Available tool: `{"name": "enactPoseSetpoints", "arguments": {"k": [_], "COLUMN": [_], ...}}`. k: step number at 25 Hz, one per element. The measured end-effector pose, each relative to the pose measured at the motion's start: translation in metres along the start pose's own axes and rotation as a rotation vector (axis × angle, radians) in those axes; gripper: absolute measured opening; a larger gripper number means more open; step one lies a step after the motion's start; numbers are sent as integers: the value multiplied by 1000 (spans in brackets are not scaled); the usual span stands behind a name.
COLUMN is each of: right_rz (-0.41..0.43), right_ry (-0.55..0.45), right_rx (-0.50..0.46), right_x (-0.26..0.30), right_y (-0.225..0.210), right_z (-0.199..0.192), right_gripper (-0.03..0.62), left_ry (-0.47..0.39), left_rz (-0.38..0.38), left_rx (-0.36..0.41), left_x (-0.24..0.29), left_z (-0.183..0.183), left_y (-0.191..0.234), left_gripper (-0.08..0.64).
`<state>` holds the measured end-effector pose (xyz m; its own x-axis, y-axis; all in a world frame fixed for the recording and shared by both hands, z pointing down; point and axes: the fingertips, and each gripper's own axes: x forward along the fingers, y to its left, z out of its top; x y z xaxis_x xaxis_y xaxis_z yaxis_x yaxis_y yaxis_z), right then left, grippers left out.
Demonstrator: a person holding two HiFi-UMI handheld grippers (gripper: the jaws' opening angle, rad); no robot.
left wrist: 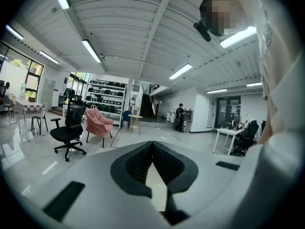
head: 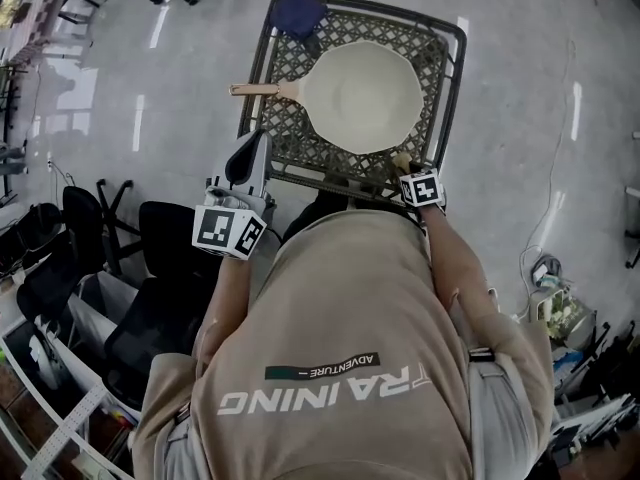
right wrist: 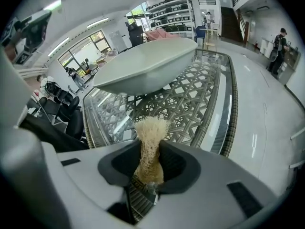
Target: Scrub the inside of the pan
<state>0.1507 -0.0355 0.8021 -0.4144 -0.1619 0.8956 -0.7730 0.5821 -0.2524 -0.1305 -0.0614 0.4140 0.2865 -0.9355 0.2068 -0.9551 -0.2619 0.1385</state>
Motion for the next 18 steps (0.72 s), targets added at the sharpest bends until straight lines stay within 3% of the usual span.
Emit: {"name": "enactPoseSetpoints", "arguments": {"k": [10,18], "right_rz": [68,28], "right_ry": [-151,-360], "right_rx": [-72,-176], "right_x": [-60,-119], "right_y": [1,13], "right_z": [6,86], "right_gripper": [117,114], "left_ry": [-2,-15], "left_rz": [0,-91], "left_rx": [-59,-34], "left_x": [0,23], "left_z": [-26,-37], "left_y": [-19,-10], "left_gripper": [18,18]}}
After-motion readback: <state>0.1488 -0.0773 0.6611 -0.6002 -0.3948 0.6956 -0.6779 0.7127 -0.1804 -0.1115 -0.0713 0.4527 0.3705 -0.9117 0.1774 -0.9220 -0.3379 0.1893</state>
